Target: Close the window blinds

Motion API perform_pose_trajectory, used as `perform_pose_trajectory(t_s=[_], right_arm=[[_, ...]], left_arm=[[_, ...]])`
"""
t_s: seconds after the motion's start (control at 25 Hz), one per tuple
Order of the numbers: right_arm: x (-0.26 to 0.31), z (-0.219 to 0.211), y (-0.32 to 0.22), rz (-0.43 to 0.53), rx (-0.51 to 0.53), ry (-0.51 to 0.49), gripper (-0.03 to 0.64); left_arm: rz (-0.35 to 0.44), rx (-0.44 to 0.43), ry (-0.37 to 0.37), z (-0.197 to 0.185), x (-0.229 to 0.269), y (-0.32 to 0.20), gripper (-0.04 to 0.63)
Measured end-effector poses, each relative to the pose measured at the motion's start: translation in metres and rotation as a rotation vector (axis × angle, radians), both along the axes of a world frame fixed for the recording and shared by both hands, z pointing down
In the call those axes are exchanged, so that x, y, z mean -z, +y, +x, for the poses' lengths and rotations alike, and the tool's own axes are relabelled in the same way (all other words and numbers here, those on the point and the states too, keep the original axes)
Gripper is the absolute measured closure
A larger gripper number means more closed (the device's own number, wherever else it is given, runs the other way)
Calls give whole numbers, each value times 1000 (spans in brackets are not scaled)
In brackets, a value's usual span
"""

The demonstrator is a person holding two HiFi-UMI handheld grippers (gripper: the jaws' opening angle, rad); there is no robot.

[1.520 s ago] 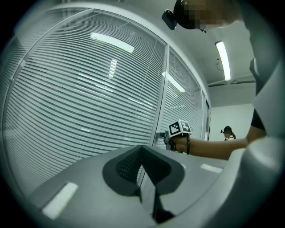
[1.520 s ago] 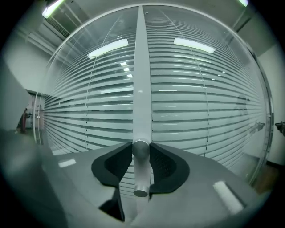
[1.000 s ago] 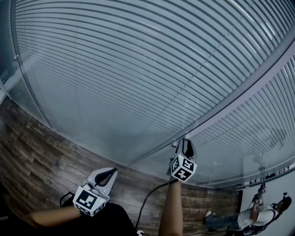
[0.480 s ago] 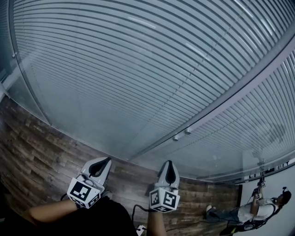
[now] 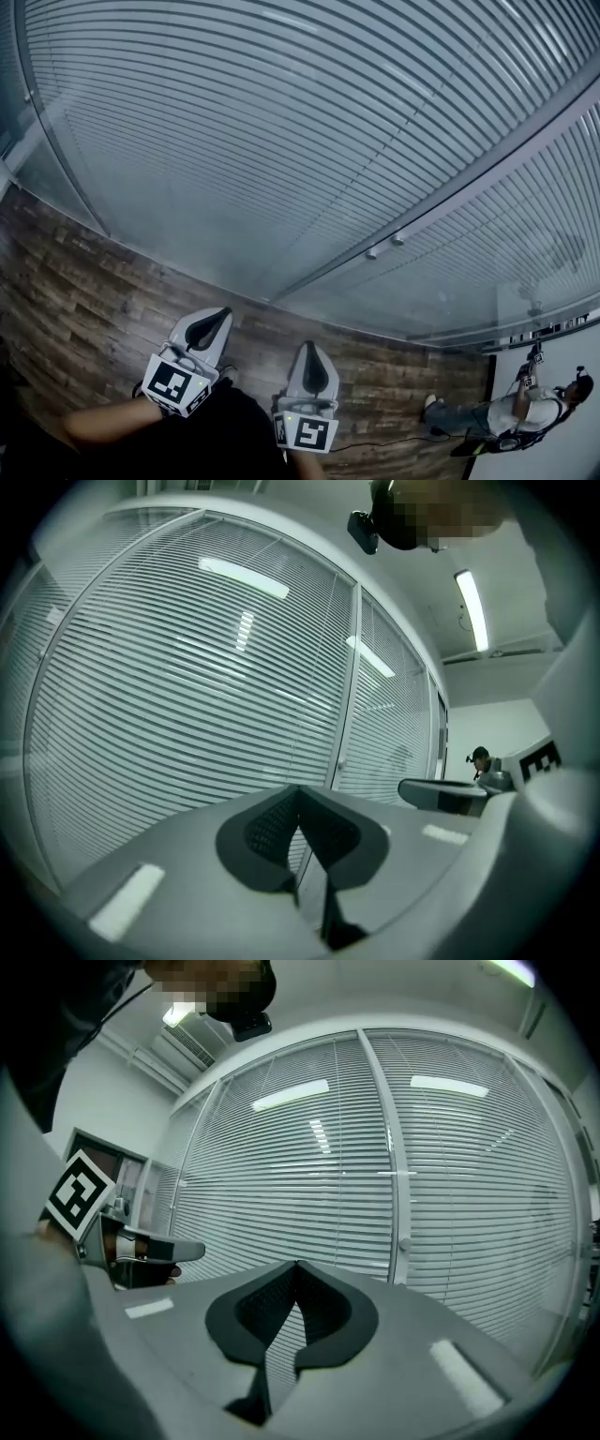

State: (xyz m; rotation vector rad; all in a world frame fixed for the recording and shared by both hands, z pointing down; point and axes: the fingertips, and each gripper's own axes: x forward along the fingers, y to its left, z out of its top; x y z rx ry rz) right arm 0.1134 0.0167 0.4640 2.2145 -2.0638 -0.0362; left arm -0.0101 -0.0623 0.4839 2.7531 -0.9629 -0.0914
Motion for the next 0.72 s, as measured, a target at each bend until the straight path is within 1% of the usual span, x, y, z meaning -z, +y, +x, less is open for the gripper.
perform_pose_trajectory(t_s=[0.32, 0.56, 0.72], right_arm=[[-3, -35, 6, -19, 16, 5, 617], [-4, -47, 14, -20, -10, 7, 617], [-1, -42, 12, -34, -21, -1, 617]], left_arm=[[-16, -33, 2, -7, -6, 9, 594], [-11, -59, 5, -14, -6, 16, 594], [-25, -74, 2, -6, -5, 13, 594]])
